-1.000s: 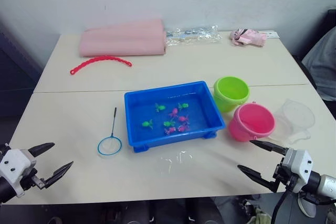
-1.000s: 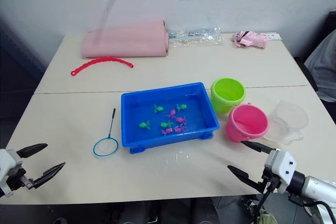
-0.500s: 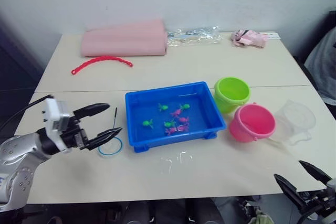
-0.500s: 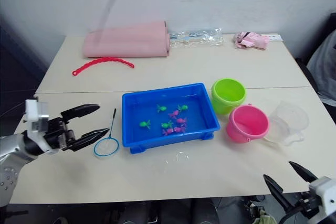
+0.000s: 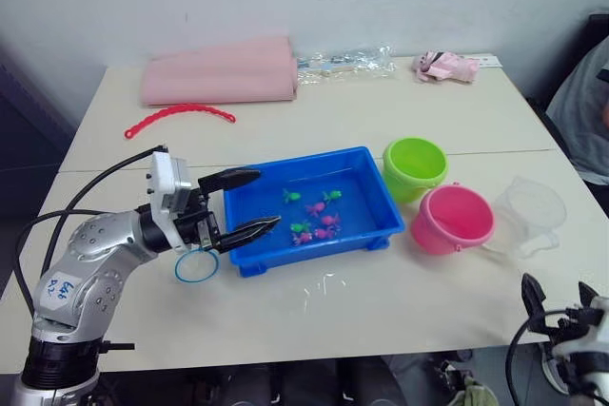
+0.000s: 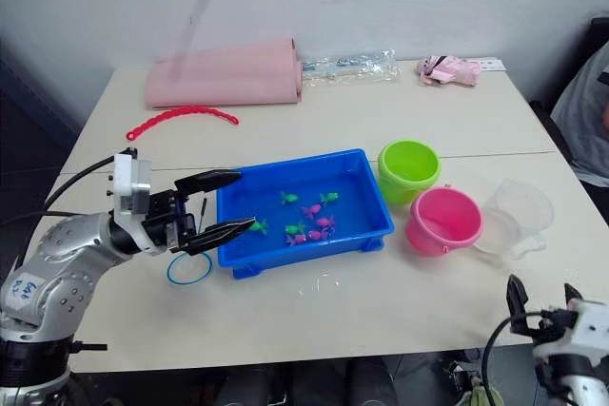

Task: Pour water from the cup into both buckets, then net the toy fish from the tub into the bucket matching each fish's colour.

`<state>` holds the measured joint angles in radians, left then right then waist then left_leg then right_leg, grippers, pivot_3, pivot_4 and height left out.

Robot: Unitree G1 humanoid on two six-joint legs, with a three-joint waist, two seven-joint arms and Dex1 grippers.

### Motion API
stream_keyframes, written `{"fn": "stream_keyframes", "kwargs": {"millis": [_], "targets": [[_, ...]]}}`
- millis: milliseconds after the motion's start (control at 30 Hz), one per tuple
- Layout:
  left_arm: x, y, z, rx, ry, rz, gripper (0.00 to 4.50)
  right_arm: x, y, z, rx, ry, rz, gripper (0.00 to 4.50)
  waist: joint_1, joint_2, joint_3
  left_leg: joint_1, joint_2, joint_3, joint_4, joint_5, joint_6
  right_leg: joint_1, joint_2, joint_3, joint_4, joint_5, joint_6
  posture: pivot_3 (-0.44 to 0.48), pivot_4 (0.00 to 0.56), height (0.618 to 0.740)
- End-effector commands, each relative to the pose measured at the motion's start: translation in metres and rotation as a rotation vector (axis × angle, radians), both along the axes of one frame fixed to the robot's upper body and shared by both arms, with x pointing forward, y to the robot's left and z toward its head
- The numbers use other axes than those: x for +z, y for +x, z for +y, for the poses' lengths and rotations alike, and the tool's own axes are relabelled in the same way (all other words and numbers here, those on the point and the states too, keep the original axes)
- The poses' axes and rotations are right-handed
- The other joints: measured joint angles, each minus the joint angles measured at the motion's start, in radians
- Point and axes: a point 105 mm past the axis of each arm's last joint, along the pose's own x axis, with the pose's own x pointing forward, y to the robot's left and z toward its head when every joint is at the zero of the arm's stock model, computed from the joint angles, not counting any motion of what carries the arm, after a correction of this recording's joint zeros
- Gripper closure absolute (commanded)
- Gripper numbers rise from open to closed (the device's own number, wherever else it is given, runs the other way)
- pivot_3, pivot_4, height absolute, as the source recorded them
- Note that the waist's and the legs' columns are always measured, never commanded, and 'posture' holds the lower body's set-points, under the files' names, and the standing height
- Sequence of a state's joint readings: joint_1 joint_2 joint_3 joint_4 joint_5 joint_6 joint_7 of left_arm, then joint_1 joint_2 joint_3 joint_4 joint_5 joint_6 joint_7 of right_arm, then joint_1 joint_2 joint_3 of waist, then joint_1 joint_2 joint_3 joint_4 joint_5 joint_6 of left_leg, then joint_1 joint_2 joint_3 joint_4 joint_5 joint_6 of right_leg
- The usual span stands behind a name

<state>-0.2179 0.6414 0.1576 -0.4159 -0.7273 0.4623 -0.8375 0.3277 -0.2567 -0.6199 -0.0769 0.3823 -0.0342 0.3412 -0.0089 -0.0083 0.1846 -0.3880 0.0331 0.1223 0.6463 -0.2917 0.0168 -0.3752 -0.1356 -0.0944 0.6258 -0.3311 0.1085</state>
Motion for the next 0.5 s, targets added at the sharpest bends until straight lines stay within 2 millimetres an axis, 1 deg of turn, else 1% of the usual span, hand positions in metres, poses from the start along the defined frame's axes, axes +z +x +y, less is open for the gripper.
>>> {"fn": "stream_keyframes", "kwargs": {"millis": [33,133,267,500], "targets": [[0.004,-0.001,-0.003,-0.015,-0.004,-0.028,0.00,0.004,0.009,-0.006,-0.045,-0.027,0.000,0.05,0.000,0.000,0.000,0.000,0.000,0.000,0.000,0.000,0.000,0.000,0.001,0.000,0.000,0.000,0.000,0.000,0.150,0.740],[0.002,-0.001,-0.006,-0.021,-0.010,-0.030,0.00,0.006,0.022,-0.002,-0.046,-0.022,-0.024,0.05,0.001,0.000,0.000,0.000,0.001,0.000,0.001,0.000,0.000,0.000,0.002,0.001,0.001,0.000,0.000,0.000,0.150,0.740],[-0.002,0.000,-0.009,-0.027,-0.013,-0.023,0.00,0.009,0.032,-0.003,-0.080,-0.021,-0.049,0.05,0.001,0.000,0.000,0.000,0.001,0.000,0.001,0.001,0.001,0.000,0.002,0.002,0.001,0.000,0.000,0.000,0.150,0.740],[-0.006,0.000,-0.010,-0.036,-0.009,-0.016,0.00,0.009,0.036,-0.016,-0.198,-0.035,-0.065,0.05,0.001,0.000,0.000,0.000,0.001,0.000,0.001,0.001,0.001,0.000,0.002,0.002,0.002,0.000,0.000,0.000,0.150,0.740]]}}
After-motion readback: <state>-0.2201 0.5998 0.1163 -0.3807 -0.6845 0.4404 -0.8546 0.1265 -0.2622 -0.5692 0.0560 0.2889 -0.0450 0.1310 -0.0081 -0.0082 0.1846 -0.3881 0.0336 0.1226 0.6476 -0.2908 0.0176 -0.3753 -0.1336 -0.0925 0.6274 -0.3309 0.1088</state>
